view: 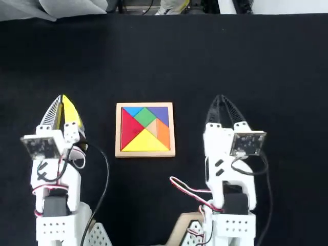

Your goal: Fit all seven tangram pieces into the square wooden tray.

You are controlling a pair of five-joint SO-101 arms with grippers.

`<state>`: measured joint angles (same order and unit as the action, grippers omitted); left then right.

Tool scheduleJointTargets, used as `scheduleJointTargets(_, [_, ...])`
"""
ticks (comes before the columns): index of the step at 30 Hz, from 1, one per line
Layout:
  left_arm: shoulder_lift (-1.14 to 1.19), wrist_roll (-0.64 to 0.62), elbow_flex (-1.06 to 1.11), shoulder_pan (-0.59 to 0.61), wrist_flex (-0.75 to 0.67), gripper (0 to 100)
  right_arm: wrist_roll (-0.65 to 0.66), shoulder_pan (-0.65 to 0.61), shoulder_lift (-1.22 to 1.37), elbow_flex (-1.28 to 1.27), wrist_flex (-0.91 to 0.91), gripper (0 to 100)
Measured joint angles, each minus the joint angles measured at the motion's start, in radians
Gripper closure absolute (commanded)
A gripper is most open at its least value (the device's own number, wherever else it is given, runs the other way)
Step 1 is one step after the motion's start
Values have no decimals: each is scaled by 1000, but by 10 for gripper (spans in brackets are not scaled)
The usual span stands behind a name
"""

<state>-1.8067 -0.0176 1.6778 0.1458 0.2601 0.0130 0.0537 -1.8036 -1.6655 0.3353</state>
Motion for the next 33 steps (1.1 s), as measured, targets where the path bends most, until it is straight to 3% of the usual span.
scheduleJointTargets(7, [15, 0, 2, -5, 63, 970, -60, 2, 0, -20, -26, 982])
scheduleJointTargets(12, [18, 0, 3, -9, 155, 970, -63, 0, 0, -20, 51, 982])
scheduleJointTargets(20, [18, 0, 3, -12, 522, 970, -66, 0, 0, -20, 448, 982])
scheduleJointTargets(26, [18, -2, 3, -20, 816, 970, -69, -63, 0, -20, 905, 986])
scheduleJointTargets(28, [17, -3, 3, -58, 947, 970, -69, -58, 0, -20, 939, 986])
scheduleJointTargets(33, [17, -2, 3, -107, 993, 970, -69, -61, 0, -20, 956, 986])
